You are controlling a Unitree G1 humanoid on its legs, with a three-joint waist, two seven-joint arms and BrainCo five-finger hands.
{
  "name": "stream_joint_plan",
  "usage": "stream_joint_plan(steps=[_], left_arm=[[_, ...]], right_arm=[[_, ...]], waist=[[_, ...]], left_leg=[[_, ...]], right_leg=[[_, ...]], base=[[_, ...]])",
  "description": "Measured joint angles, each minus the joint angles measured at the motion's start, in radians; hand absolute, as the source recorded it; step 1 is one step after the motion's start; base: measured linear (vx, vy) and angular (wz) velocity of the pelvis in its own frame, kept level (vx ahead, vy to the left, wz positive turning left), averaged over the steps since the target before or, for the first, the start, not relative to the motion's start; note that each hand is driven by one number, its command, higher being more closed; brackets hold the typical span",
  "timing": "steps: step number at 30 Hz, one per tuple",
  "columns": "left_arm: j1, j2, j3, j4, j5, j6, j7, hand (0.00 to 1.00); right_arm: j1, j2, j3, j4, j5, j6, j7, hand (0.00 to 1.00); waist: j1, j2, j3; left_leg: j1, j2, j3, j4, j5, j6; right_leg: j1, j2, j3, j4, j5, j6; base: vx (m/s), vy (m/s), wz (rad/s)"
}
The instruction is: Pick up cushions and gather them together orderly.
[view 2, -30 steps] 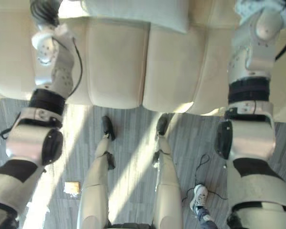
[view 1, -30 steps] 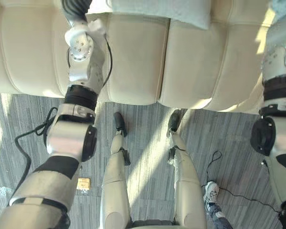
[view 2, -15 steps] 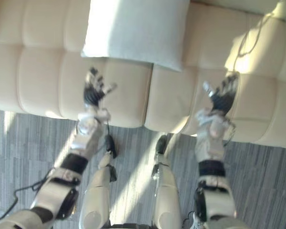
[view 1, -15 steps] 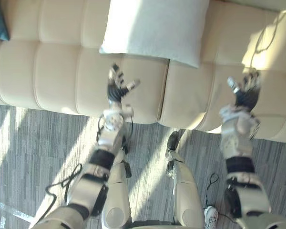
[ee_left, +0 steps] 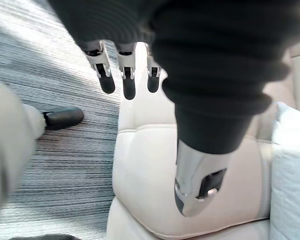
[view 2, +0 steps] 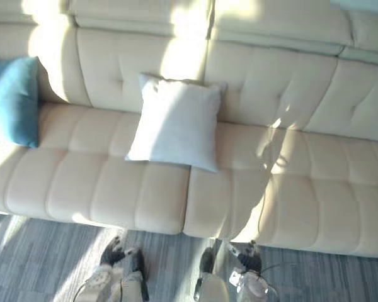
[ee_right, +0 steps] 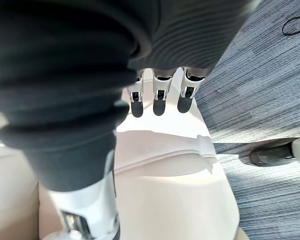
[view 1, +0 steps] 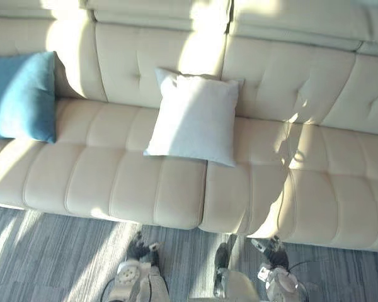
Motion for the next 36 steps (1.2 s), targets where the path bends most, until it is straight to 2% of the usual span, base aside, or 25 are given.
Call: stream_joint_plan(steps=[5, 11, 12, 13, 14, 15, 16, 17, 18, 19, 20, 21, 22, 23, 24, 25, 26, 27, 28, 29, 31, 32, 34, 36], left_arm=[[0.023, -0.001, 0.027, 0.038, 0.017, 0.001, -0.012, 0.00], [-0.001, -0.005, 0.015, 0.042, 0.017, 0.001, -0.011, 0.00], [-0.017, -0.006, 0.013, 0.042, 0.017, 0.001, -0.010, 0.00], [-0.038, -0.009, 0.008, 0.039, 0.016, 0.003, -0.011, 0.00], [-0.039, -0.014, 0.008, 0.037, 0.016, 0.003, -0.011, 0.00], [-0.042, -0.028, 0.023, 0.017, 0.016, 0.003, -0.010, 0.00], [-0.042, -0.025, 0.020, -0.006, 0.016, 0.003, -0.009, 0.00], [-0.038, -0.023, 0.021, -0.013, 0.015, 0.003, -0.009, 0.00], [-0.022, -0.010, 0.022, -0.029, 0.015, 0.003, -0.008, 0.00], [-0.021, -0.002, 0.034, -0.029, 0.014, 0.006, -0.008, 0.00], [-0.021, -0.016, 0.046, -0.029, 0.014, 0.012, -0.007, 0.00], [-0.017, -0.047, 0.060, -0.030, 0.014, 0.017, -0.001, 0.00], [-0.015, -0.055, 0.064, -0.040, 0.013, 0.014, 0.008, 0.00], [-0.021, -0.050, 0.068, -0.041, 0.010, 0.015, 0.012, 0.00], [-0.030, -0.048, 0.068, -0.039, 0.001, 0.016, 0.013, 0.00], [-0.034, -0.048, 0.064, -0.035, -0.006, 0.015, 0.012, 0.00], [-0.040, -0.055, 0.064, -0.026, -0.006, 0.016, 0.012, 0.00], [-0.033, -0.065, 0.060, -0.022, -0.005, 0.016, 0.012, 0.00], [-0.032, -0.059, 0.057, -0.019, -0.005, 0.016, 0.012, 0.00], [-0.039, -0.047, 0.055, -0.016, -0.004, 0.015, 0.011, 0.00], [-0.042, -0.048, 0.055, -0.017, -0.004, 0.015, 0.012, 0.00], [-0.041, -0.050, 0.050, -0.011, -0.004, 0.016, 0.012, 0.00], [-0.038, -0.052, 0.049, 0.007, -0.004, 0.017, 0.010, 0.00], [-0.037, -0.055, 0.052, 0.027, -0.004, 0.019, 0.010, 0.00]], right_arm=[[-0.001, -0.001, 0.009, 0.087, -0.041, 0.019, 0.014, 0.00], [-0.039, -0.003, 0.054, 0.108, -0.041, 0.028, 0.012, 0.00], [-0.052, -0.003, 0.072, 0.105, -0.041, 0.032, 0.013, 0.00], [-0.057, -0.004, 0.082, 0.100, -0.040, 0.031, 0.012, 0.00], [-0.060, -0.006, 0.083, 0.100, -0.040, 0.031, 0.012, 0.00], [-0.078, -0.002, 0.084, 0.100, -0.039, 0.036, 0.012, 0.00], [-0.062, 0.002, 0.089, 0.104, -0.039, 0.038, 0.013, 0.00], [-0.055, 0.003, 0.090, 0.105, -0.039, 0.039, 0.013, 0.00], [-0.046, 0.009, 0.093, 0.112, -0.039, 0.039, 0.014, 0.00], [-0.061, 0.003, 0.094, 0.130, -0.039, 0.040, 0.013, 0.00], [-0.079, -0.002, 0.094, 0.139, -0.039, 0.041, 0.013, 0.00], [-0.092, -0.031, 0.086, 0.141, -0.039, 0.042, 0.006, 0.00], [-0.100, -0.036, 0.086, 0.140, -0.038, 0.041, 0.000, 0.00], [-0.116, -0.031, 0.087, 0.140, -0.037, 0.042, -0.001, 0.00], [-0.134, -0.028, 0.090, 0.138, -0.036, 0.042, -0.001, 0.00], [-0.156, -0.031, 0.099, 0.131, -0.034, 0.039, -0.003, 0.00], [-0.161, -0.038, 0.105, 0.118, -0.031, 0.037, -0.007, 0.00], [-0.158, -0.039, 0.106, 0.114, -0.031, 0.035, -0.012, 0.00], [-0.149, -0.039, 0.106, 0.114, -0.031, 0.035, -0.014, 0.00], [-0.117, -0.034, 0.096, 0.117, -0.031, 0.035, -0.018, 0.00], [-0.102, -0.041, 0.065, 0.133, -0.031, 0.035, -0.020, 0.00], [-0.090, -0.055, 0.058, 0.154, -0.032, 0.037, -0.018, 0.00], [-0.072, -0.060, 0.037, 0.179, -0.034, 0.043, -0.011, 0.00], [-0.065, -0.059, 0.025, 0.205, -0.039, 0.047, -0.007, 0.00]], waist=[[0.000, 0.005, -0.035], [-0.001, -0.010, -0.024], [-0.001, -0.018, -0.018], [0.001, -0.028, -0.014], [0.004, -0.023, -0.014], [0.014, -0.005, -0.001], [0.009, -0.020, -0.002], [0.011, -0.028, -0.006], [0.014, -0.061, -0.026], [0.017, -0.081, -0.035], [0.020, -0.067, -0.027], [0.042, -0.013, -0.042], [0.055, -0.016, -0.024], [0.054, -0.024, -0.018], [0.057, -0.026, -0.013], [0.066, -0.006, -0.005], [0.061, 0.026, 0.010], [0.044, 0.045, 0.010], [0.042, 0.047, 0.011], [0.037, 0.028, 0.018], [0.037, 0.025, 0.018], [0.034, 0.027, 0.015], [0.031, 0.034, 0.009], [0.027, 0.039, 0.006]], left_leg=[[0.072, -0.014, 0.007, -0.046, 0.001, 0.001], [0.093, -0.027, 0.034, -0.024, -0.004, 0.006], [0.068, -0.022, 0.033, 0.025, -0.030, 0.014], [0.045, -0.023, 0.044, 0.070, -0.046, 0.039], [0.040, -0.014, 0.045, 0.077, -0.053, 0.053], [0.010, 0.008, 0.044, 0.106, -0.060, 0.055], [0.006, 0.002, 0.011, 0.126, -0.058, 0.057], [0.002, -0.003, 0.002, 0.133, -0.055, 0.058], [-0.030, -0.023, -0.018, 0.165, -0.040, 0.043], [-0.063, -0.030, -0.025, 0.195, -0.037, 0.037], [-0.081, -0.016, -0.038, 0.204, -0.040, 0.033], [-0.096, -0.001, -0.069, 0.191, -0.032, 0.044], [-0.108, 0.005, -0.051, 0.197, -0.007, 0.040], [-0.131, 0.001, -0.046, 0.220, -0.007, 0.040], [-0.157, 0.011, -0.041, 0.241, -0.004, 0.035], [-0.183, 0.034, -0.032, 0.249, 0.012, 0.021], [-0.189, 0.061, -0.043, 0.243, 0.022, 0.022], [-0.189, 0.084, -0.047, 0.206, 0.021, 0.021], [-0.186, 0.086, -0.048, 0.195, 0.007, 0.014], [-0.207, 0.085, -0.058, 0.259, -0.031, 0.013], [-0.229, 0.067, -0.077, 0.417, -0.066, 0.039], [-0.219, 0.041, -0.091, 0.538, -0.138, 0.048], [-0.166, 0.020, -0.114, 0.631, -0.271, 0.027], [-0.100, 0.009, -0.127, 0.621, -0.332, 0.003]], right_leg=[[0.043, -0.003, 0.014, -0.013, -0.002, 0.006], [0.023, -0.020, 0.054, 0.061, 0.001, 0.019], [-0.009, -0.027, 0.050, 0.120, 0.003, 0.019], [-0.033, -0.035, 0.061, 0.145, 0.014, 0.038], [-0.025, -0.034, 0.066, 0.141, 0.017, 0.050], [-0.089, -0.046, 0.063, 0.404, -0.096, 0.019], [-0.101, -0.062, 0.060, 0.652, -0.167, 0.042], [-0.094, -0.069, 0.062, 0.709, -0.177, 0.051], [-0.066, -0.088, 0.072, 0.788, -0.145, 0.051], [-0.072, -0.072, 0.077, 0.756, -0.182, 0.068], [-0.075, -0.049, 0.082, 0.735, -0.180, 0.069], [-0.034, -0.010, 0.093, 0.653, -0.220, 0.078], [-0.016, -0.018, 0.093, 0.625, -0.269, 0.057], [-0.007, -0.019, 0.088, 0.582, -0.314, 0.049], [-0.005, -0.012, 0.074, 0.533, -0.353, 0.011], [0.007, 0.021, 0.059, 0.462, -0.382, -0.039], [0.012, 0.045, 0.041, 0.442, -0.377, -0.059], [0.008, 0.072, 0.022, 0.439, -0.361, -0.078], [0.006, 0.071, 0.013, 0.435, -0.356, -0.086], [0.006, 0.058, -0.024, 0.408, -0.335, -0.112], [0.002, 0.046, -0.036, 0.388, -0.314, -0.120], [0.001, 0.038, -0.044, 0.361, -0.288, -0.118], [-0.007, 0.038, -0.046, 0.324, -0.243, -0.114], [-0.011, 0.038, -0.042, 0.304, -0.216, -0.100]], base=[[0.01, 0.021, -0.06], [-0.01, 0.029, -0.14], [-0.11, 0.027, -0.07], [-0.13, 0.032, -0.09], [-0.17, 0.003, -0.07], [-0.12, -0.036, 0.29], [-0.08, -0.071, 0.44], [-0.07, -0.159, 0.67], [-0.09, -0.175, 0.39], [-0.18, -0.184, 0.26], [-0.18, -0.048, -0.11], [-0.21, -0.066, -0.28], [-0.18, -0.075, -0.26], [-0.22, -0.191, -0.23], [-0.27, -0.213, -0.33], [-0.28, -0.208, -0.38], [-0.33, -0.171, -0.17], [-0.27, -0.115, 0.13], [-0.41, -0.109, 0.50], [-0.32, -0.076, 0.46], [-0.28, -0.050, 0.35], [-0.18, -0.009, 0.25], [-0.09, 0.067, 0.10], [-0.07, 0.147, -0.07]])
